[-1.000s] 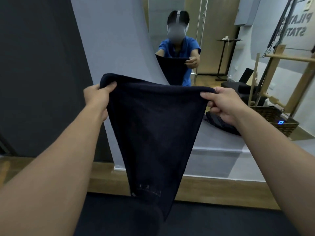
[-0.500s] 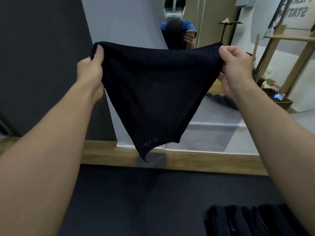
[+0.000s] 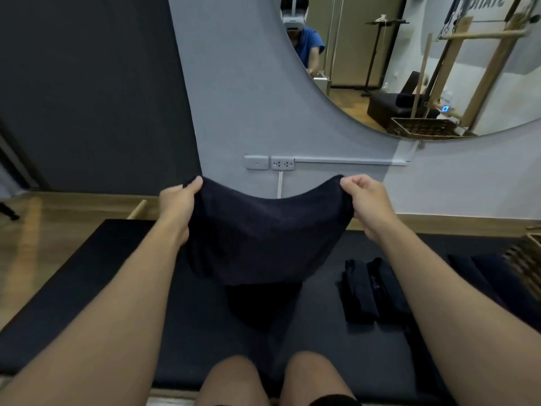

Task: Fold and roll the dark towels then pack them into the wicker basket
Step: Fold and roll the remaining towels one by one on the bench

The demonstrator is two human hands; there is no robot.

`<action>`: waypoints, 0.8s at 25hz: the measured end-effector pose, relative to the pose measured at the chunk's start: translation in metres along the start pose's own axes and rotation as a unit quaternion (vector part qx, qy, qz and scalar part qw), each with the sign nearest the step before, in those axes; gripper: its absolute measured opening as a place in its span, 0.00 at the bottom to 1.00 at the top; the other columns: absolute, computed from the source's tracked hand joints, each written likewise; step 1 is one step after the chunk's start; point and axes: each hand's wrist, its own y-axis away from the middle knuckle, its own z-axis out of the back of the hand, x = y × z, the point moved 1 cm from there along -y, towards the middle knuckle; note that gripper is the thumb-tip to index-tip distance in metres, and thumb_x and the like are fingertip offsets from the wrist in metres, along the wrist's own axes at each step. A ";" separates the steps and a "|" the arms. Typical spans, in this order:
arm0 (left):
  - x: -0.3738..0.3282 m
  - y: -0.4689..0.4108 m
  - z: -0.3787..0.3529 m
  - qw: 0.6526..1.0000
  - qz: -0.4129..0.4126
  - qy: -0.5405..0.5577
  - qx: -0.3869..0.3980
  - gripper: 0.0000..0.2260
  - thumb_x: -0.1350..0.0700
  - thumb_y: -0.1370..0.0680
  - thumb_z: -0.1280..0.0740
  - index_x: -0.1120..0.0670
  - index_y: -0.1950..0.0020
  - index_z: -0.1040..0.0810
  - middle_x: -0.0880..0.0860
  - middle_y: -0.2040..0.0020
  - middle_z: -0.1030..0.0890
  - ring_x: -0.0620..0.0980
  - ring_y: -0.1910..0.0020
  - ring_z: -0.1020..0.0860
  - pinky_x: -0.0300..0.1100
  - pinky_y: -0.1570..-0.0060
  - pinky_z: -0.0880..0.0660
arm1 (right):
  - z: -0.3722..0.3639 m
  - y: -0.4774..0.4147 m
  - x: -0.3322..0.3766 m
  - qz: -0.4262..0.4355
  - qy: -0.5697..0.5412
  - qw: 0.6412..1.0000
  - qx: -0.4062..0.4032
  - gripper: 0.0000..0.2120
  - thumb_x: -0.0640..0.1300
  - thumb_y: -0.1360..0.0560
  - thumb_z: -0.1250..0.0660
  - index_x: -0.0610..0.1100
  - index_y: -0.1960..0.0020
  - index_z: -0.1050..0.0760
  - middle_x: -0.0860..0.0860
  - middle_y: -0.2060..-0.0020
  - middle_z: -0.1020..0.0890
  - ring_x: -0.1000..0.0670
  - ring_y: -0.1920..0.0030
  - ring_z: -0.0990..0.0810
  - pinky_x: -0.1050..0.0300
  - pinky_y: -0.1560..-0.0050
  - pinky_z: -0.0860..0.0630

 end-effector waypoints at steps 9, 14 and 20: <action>0.191 -0.053 0.044 0.972 0.207 -0.101 -0.046 0.15 0.57 0.23 0.28 0.61 0.38 0.20 0.58 0.43 0.18 0.56 0.46 0.19 0.50 0.44 0.22 | -0.036 -0.028 -0.184 -0.204 0.141 0.965 0.081 0.07 0.45 0.20 0.35 0.46 0.53 0.19 0.46 0.55 0.15 0.45 0.52 0.17 0.44 0.48 0.18; 0.268 -0.131 0.032 0.958 0.232 -0.145 -0.087 0.18 0.53 0.26 0.25 0.58 0.39 0.19 0.56 0.41 0.18 0.55 0.44 0.19 0.53 0.40 0.22 | -0.077 -0.090 -0.256 -0.238 0.164 0.953 0.088 0.08 0.43 0.20 0.35 0.44 0.57 0.20 0.47 0.58 0.17 0.47 0.56 0.19 0.49 0.53 0.22; 0.344 -0.220 -0.001 0.959 0.205 -0.163 -0.104 0.19 0.55 0.24 0.26 0.58 0.35 0.21 0.52 0.38 0.21 0.51 0.42 0.21 0.48 0.38 0.24 | -0.127 -0.160 -0.354 -0.252 0.181 0.948 0.070 0.05 0.43 0.21 0.34 0.44 0.53 0.21 0.49 0.56 0.19 0.50 0.55 0.22 0.56 0.52 0.26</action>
